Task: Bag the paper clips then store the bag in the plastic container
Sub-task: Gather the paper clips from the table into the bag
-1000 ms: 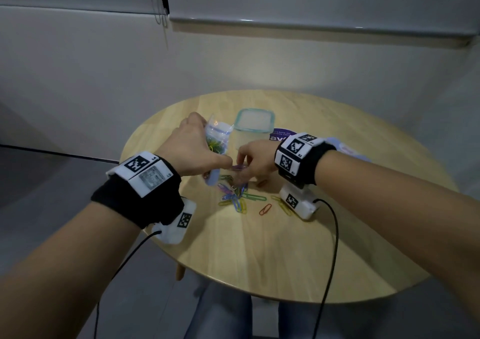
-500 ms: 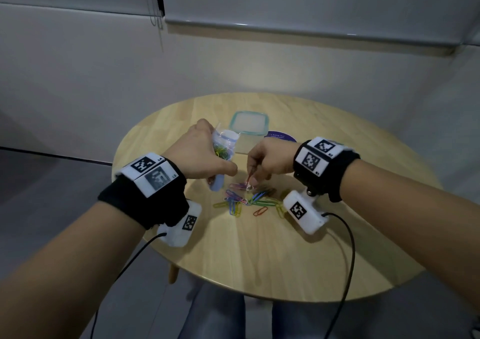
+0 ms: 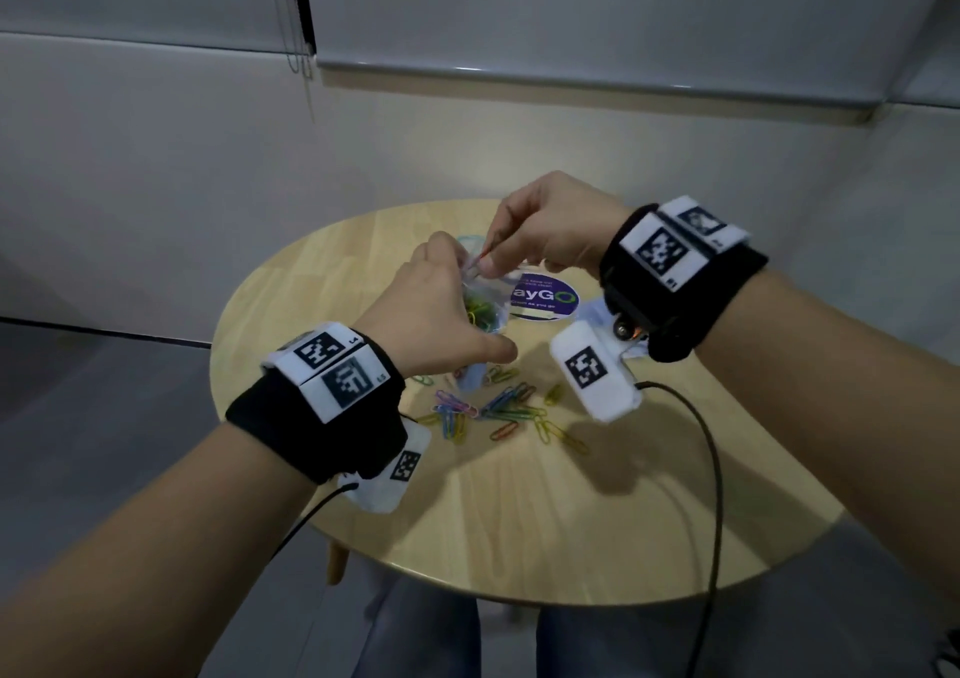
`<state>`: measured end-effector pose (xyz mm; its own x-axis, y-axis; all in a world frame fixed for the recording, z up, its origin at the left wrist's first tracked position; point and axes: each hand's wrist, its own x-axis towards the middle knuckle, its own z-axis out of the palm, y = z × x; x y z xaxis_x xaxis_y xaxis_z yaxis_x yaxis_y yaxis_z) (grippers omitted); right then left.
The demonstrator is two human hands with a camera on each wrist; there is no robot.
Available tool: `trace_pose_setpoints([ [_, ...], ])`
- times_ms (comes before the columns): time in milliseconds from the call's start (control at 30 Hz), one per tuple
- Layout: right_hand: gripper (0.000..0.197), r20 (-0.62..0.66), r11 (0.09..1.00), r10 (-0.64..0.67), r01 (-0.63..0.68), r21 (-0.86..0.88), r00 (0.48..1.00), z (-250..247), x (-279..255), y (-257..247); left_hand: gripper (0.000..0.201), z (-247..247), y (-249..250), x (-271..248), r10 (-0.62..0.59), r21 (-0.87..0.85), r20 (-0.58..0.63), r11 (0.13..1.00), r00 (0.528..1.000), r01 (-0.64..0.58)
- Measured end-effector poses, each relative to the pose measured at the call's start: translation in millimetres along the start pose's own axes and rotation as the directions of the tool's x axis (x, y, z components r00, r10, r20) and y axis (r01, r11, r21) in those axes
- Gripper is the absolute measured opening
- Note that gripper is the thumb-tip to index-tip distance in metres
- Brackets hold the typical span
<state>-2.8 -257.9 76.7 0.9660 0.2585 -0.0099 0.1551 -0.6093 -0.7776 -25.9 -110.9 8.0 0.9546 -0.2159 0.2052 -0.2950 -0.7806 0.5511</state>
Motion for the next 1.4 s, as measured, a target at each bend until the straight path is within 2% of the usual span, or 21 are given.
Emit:
trace_pose_setpoints([
  [100,0.019,-0.042,0.996,-0.059,0.056,-0.074,0.997,10,-1,0,0.075,0,7,-1,0.005,-0.027,0.011,1.000,1.000,-0.005],
  [200,0.023,-0.033,0.988,-0.055,0.050,-0.147,0.998,6,-5,0,0.074,0,3,-2,-0.029,-0.054,0.010,0.998,1.000,0.029],
  [333,0.032,0.004,0.998,0.005,-0.005,-0.059,1.000,-5,-11,5,0.075,1,1,-3,-0.051,-0.035,0.036,0.998,0.998,0.053],
  [467,0.024,-0.085,0.994,-0.061,0.053,-0.092,0.995,-3,-16,7,0.075,4,4,-2,-0.027,-0.034,0.053,0.999,0.998,0.029],
  [600,0.015,-0.199,0.940,-0.190,0.119,-0.319,0.961,1,-18,2,0.077,6,5,-1,-0.025,-0.021,0.036,0.999,0.999,0.026],
  [633,0.011,-0.184,0.921,-0.191,0.112,-0.372,0.964,0,-19,0,0.077,7,4,-1,-0.028,-0.008,0.026,1.000,0.999,0.029],
  [700,0.009,-0.101,0.910,-0.107,0.056,-0.412,0.989,-1,-21,1,0.074,8,3,-2,-0.023,0.020,0.003,1.000,1.000,0.023],
  [767,0.006,-0.015,0.935,0.006,-0.011,-0.355,1.000,2,-22,4,0.072,9,5,-3,0.005,0.061,-0.007,0.998,1.000,-0.005],
  [800,0.001,0.004,0.950,0.029,-0.026,-0.311,1.000,4,-23,5,0.072,9,6,-4,0.015,0.074,-0.005,0.997,1.000,-0.014],
  [833,0.006,0.001,0.964,0.033,-0.032,-0.264,0.999,6,-22,7,0.071,9,6,-4,0.016,0.074,-0.002,0.997,1.000,-0.016],
  [933,0.013,-0.032,0.991,0.019,-0.023,-0.129,0.999,9,-17,12,0.070,10,9,-5,0.017,0.052,0.005,0.998,1.000,-0.018],
  [1067,0.012,-0.054,0.990,-0.074,0.067,-0.122,0.996,17,-11,18,0.068,12,10,-5,0.014,0.023,0.026,1.000,1.000,-0.014],
  [1200,0.012,0.094,0.995,-0.051,0.059,-0.085,0.994,15,-16,22,0.066,10,5,-5,-0.010,-0.014,0.001,1.000,1.000,0.010],
  [1267,0.017,0.069,0.996,-0.059,0.055,0.064,0.996,11,-17,24,0.069,8,2,-3,-0.012,-0.023,-0.022,1.000,1.000,0.012],
  [1333,0.023,-0.019,0.969,-0.074,0.076,0.234,0.997,3,-17,29,0.070,6,-1,0,-0.033,0.001,-0.019,0.999,0.999,0.033],
  [1400,0.021,-0.041,0.970,-0.017,0.027,0.240,0.999,-4,-18,40,0.072,5,-6,2,-0.051,0.038,-0.014,0.998,0.999,0.052],
])
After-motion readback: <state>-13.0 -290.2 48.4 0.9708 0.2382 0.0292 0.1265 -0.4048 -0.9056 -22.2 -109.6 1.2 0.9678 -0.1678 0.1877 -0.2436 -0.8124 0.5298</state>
